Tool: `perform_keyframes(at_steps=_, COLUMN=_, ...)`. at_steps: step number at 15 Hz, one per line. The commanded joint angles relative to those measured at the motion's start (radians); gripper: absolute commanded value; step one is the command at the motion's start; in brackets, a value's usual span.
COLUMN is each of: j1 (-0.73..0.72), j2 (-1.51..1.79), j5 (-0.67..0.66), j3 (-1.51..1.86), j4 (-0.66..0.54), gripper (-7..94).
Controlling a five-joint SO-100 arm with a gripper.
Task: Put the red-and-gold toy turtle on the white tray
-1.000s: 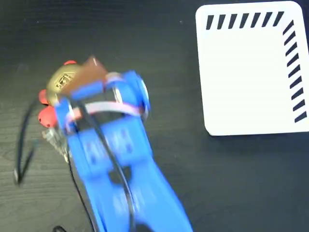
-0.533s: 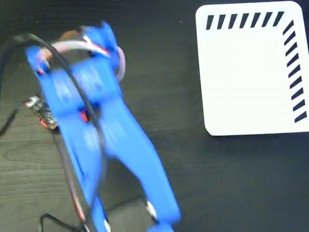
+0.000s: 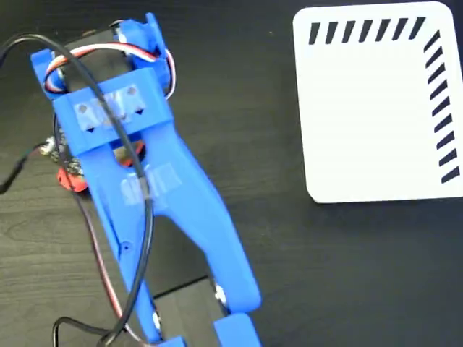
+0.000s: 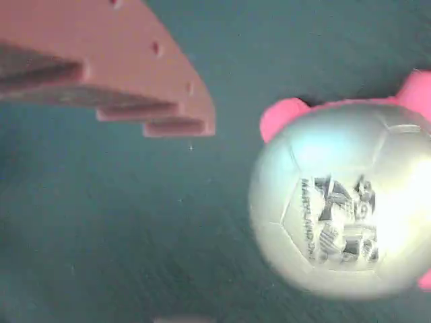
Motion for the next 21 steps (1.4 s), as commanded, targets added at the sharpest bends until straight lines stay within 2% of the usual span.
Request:
perform_keyframes(at_steps=1, j1=-0.003, j2=0.014, j5=-0.046, j3=-0.037, j4=0.018, gripper=39)
perform_keyframes(at_steps=4, j1=-0.015, j2=-0.017, j5=-0.066, j3=0.009, j4=0.015, gripper=51)
perform_keyframes(at_steps=6, j1=-0.025, j2=-0.029, j5=-0.064, j3=0.021, j4=0.018, gripper=51)
perform_keyframes(at_steps=9, j1=-0.015, j2=-0.041, j5=-0.064, j3=0.046, j4=0.023, gripper=61)
perform_keyframes(at_steps=21, j1=-0.014, j2=-0.201, j5=-0.025, j3=0.031, j4=-0.049, gripper=62)
